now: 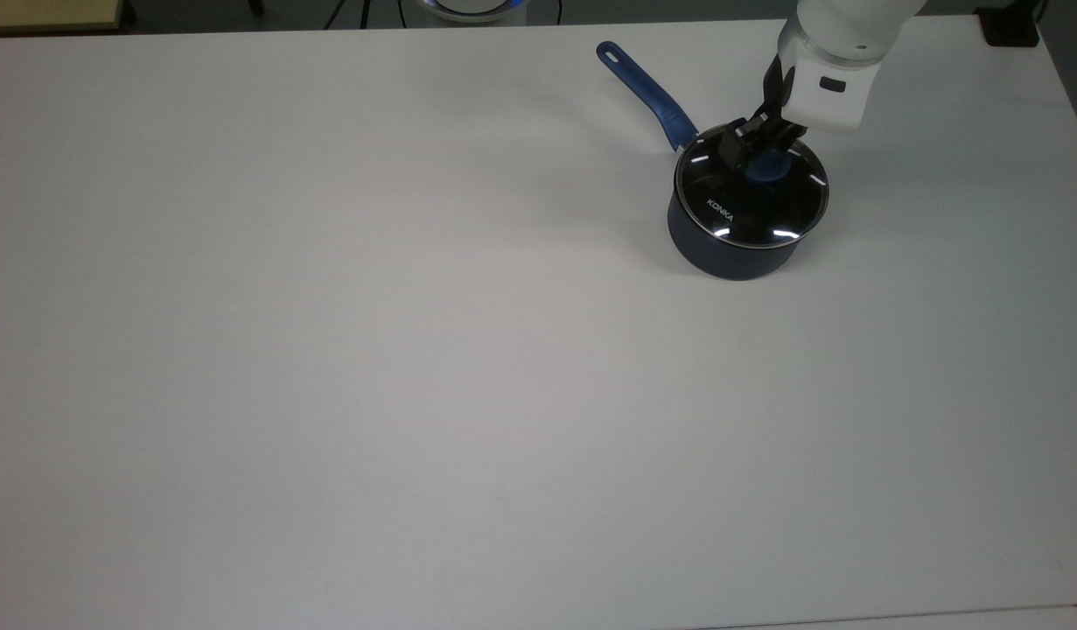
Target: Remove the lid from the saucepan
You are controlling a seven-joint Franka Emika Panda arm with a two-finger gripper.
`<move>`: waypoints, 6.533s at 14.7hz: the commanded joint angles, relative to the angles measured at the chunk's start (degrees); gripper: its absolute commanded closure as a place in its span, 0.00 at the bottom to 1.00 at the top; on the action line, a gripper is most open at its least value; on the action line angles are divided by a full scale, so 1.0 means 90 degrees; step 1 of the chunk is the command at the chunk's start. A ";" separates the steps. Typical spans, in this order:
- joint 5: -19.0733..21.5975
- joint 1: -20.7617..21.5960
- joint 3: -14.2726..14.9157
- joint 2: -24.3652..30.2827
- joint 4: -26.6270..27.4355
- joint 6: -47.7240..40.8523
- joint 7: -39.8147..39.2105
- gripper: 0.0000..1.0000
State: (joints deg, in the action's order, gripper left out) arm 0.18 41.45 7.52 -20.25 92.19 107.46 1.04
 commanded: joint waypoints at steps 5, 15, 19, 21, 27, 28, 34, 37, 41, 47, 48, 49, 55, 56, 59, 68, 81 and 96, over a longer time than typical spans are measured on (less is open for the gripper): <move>-0.0030 -0.0571 0.0141 0.0795 0.0098 -0.0474 0.0275 0.56; -0.0352 -0.2866 0.0073 0.1293 0.1689 0.0129 -0.0790 0.56; -0.0567 -0.3346 0.0083 0.0855 0.1915 0.0696 -0.0790 0.55; -0.0616 -0.3395 0.0092 0.0533 0.1886 0.0872 -0.0790 0.55; -0.0703 -0.3503 0.0092 0.0133 0.1769 0.1019 -0.0790 0.09; -0.0714 -0.3502 0.0092 0.0092 0.1749 0.1019 -0.0770 0.00; -0.0694 -0.3736 0.0151 0.0764 0.1086 0.0006 -0.0721 0.00; -0.0694 -0.3951 0.0161 0.1301 0.1007 -0.0152 -0.0770 0.00; -0.0694 -0.4254 0.0151 0.1976 0.0910 -0.0336 -0.1033 0.00; -0.0626 -0.4420 0.0170 0.2045 0.0587 -0.0709 -0.1151 0.00; -0.0626 -0.4430 0.0170 0.2045 0.0587 -0.0709 -0.1141 0.00; -0.0626 -0.4430 0.0170 0.2045 0.0587 -0.0709 -0.1151 0.00; -0.0616 -0.4528 0.0161 0.2074 0.0548 -0.0709 -0.1141 0.00; -0.0616 -0.4528 0.0161 0.2065 0.0548 -0.0699 -0.1141 0.00; -0.0616 -0.4537 0.0161 0.2065 0.0548 -0.0680 -0.1141 0.00; -0.0616 -0.4538 0.0170 0.2104 0.0548 -0.0719 -0.1141 0.00; -0.0616 -0.4538 0.0170 0.2104 0.0548 -0.0729 -0.1141 0.00; -0.0626 -0.4547 0.0180 0.2172 0.0548 -0.0709 -0.1063 0.00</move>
State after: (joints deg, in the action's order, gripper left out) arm -5.16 0.73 9.19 -1.33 97.67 102.73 -8.35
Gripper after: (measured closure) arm 0.000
